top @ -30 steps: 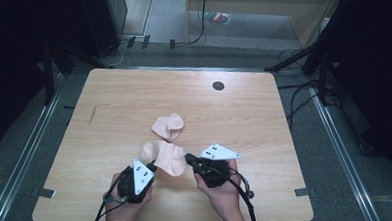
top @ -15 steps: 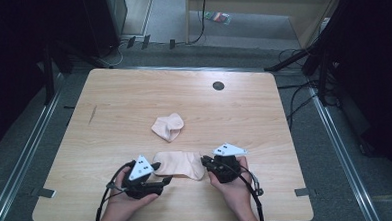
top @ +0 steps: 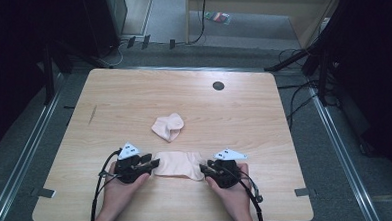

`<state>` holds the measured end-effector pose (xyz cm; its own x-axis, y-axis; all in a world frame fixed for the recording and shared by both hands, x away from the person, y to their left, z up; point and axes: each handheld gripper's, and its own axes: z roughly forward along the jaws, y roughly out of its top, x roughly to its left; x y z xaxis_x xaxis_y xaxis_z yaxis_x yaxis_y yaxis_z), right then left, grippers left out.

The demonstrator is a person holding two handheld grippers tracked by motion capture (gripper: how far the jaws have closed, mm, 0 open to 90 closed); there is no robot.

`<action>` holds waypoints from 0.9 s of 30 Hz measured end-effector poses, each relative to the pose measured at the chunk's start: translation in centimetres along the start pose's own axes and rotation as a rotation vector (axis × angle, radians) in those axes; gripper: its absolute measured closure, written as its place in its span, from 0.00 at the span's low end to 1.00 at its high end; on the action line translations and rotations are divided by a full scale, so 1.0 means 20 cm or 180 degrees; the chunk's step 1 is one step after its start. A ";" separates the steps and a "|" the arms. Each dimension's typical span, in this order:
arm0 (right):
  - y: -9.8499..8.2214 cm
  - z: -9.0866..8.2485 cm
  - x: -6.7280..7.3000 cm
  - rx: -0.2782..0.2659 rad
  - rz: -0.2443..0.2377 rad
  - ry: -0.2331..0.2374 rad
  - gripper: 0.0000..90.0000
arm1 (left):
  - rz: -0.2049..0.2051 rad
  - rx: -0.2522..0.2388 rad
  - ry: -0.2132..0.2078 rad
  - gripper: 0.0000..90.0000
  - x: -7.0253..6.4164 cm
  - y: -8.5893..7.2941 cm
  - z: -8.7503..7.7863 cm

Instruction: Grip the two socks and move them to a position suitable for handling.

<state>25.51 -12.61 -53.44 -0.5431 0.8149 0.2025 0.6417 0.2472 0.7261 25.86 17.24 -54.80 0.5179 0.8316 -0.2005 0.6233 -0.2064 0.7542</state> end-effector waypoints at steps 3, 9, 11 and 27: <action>0.00 0.01 -0.01 0.0029 0.0020 0.0074 0.97 | 0.0176 0.0090 0.0067 0.89 -0.03 0.00 0.02; 0.02 -0.04 0.00 -0.0054 -0.0007 0.0145 0.99 | 0.0192 0.0035 -0.0001 0.99 -0.04 0.00 -0.05; 0.02 -0.08 0.00 -0.0079 -0.0003 0.0156 0.99 | 0.0178 0.0017 -0.0018 0.99 -0.05 0.00 -0.08; -0.06 -0.21 -0.02 0.0093 -0.0020 0.0177 1.00 | 0.0177 -0.0001 -0.0096 0.99 -0.10 -0.12 -0.25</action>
<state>22.69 -15.53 -51.62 -0.5759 0.7830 0.2349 0.6533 0.2681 0.7080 20.41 18.62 -53.06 0.5691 0.8030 -0.1770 0.5929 -0.2516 0.7650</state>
